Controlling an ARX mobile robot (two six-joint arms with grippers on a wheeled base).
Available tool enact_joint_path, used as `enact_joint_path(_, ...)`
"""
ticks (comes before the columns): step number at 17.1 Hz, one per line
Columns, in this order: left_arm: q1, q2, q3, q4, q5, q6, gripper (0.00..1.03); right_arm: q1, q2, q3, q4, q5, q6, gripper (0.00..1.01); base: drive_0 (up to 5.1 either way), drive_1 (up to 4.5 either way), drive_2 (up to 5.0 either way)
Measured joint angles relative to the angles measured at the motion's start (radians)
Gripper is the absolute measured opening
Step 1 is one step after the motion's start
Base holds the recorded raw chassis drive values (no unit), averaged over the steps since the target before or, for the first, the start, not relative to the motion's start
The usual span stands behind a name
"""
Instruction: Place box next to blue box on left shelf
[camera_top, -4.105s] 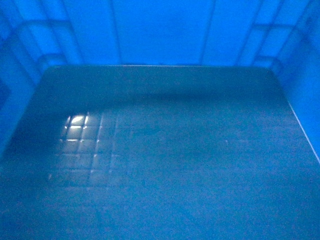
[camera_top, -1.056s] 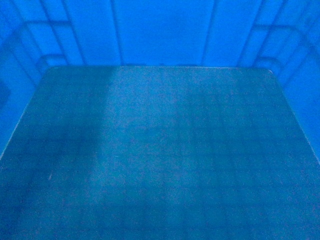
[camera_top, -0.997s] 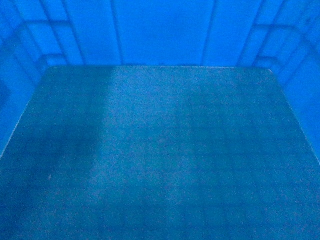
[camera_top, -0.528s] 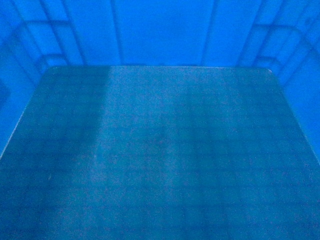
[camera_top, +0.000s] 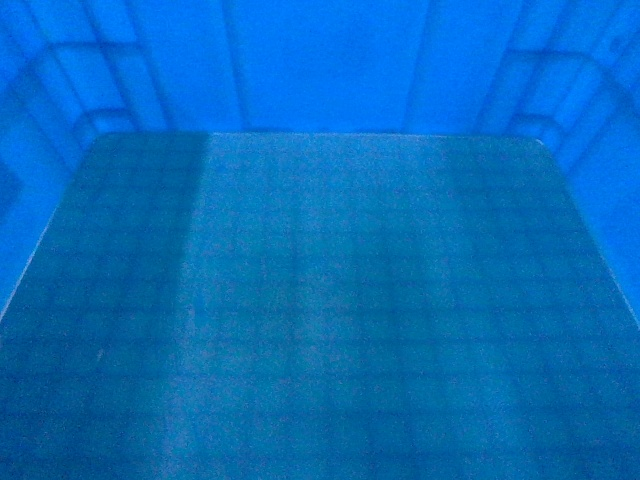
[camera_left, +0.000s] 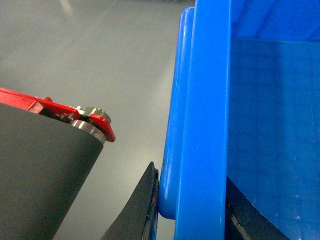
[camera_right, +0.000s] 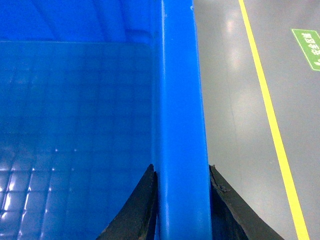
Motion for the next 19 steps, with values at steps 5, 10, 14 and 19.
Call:
enact_joint_path(5,0.000,0.000,0.000,0.001,0.000,0.000,0.20,0.000,0.000,0.000,0.000,0.000,0.000,0.23,-1.4,-1.45,-1.4)
enact_joint_path(10,-0.002,-0.002,0.000,-0.005,-0.002,0.000,0.20,0.000,0.000,0.000,-0.003,0.003,0.000,0.23,-1.2,-0.38,-1.9)
enact_joint_path(14,-0.002,-0.005,0.000,-0.002,-0.002,0.000,0.20,0.000,-0.002,0.000,0.000,0.003,0.000,0.23,0.0,3.82,-3.9)
enact_joint_path(19,-0.002,-0.005,0.000,0.000,-0.003,-0.001,0.20,0.000,-0.002,0.000,0.001,0.003,0.000,0.23,0.0,3.82,-3.9)
